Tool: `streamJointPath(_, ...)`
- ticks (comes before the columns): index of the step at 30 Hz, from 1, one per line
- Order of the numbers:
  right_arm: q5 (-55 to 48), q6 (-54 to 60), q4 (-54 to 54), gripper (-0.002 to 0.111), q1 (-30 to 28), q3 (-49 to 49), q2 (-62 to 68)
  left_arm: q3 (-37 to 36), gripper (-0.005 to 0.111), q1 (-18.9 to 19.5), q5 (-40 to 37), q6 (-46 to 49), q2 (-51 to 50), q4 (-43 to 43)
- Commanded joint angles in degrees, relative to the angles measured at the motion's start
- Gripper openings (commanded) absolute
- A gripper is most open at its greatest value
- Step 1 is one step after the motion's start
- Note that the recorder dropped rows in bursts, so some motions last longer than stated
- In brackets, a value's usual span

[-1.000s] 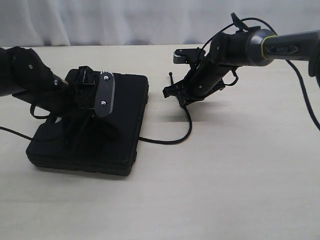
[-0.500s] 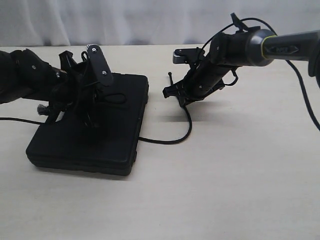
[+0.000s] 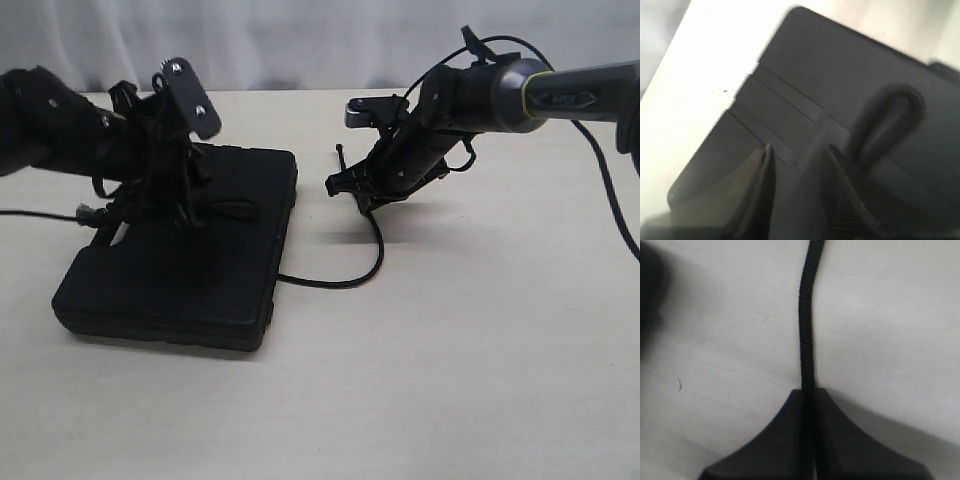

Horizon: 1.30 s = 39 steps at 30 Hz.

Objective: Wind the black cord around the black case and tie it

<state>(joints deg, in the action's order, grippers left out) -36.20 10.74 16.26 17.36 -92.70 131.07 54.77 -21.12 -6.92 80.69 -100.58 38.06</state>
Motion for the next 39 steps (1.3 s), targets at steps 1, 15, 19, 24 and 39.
streamJointPath(1, -0.3, 0.6, -0.6, 0.004, 0.1, 0.5, 0.7, 9.6, 0.032, 6.6, -14.4, -17.6, -0.1, -0.6)
streamJointPath(15, -1.0, 0.4, -0.6, 0.004, 0.1, 0.4, 0.7, 14.6, 0.032, 4.5, -21.3, -9.0, -9.9, -11.7)
streamJointPath(19, -0.6, 0.4, -0.6, 0.004, 0.1, 0.4, 0.7, 14.6, 0.032, 4.4, -18.7, -9.0, -9.9, -11.2)
streamJointPath(24, -0.6, 0.4, -0.6, 0.004, 0.1, 0.4, 0.7, 14.6, 0.032, 4.4, -15.8, -9.0, -9.9, -9.1)
streamJointPath(39, -0.6, 0.4, -0.6, 0.004, 0.1, 0.4, 0.7, 14.6, 0.032, 6.1, -20.1, -9.2, -9.5, -17.0)
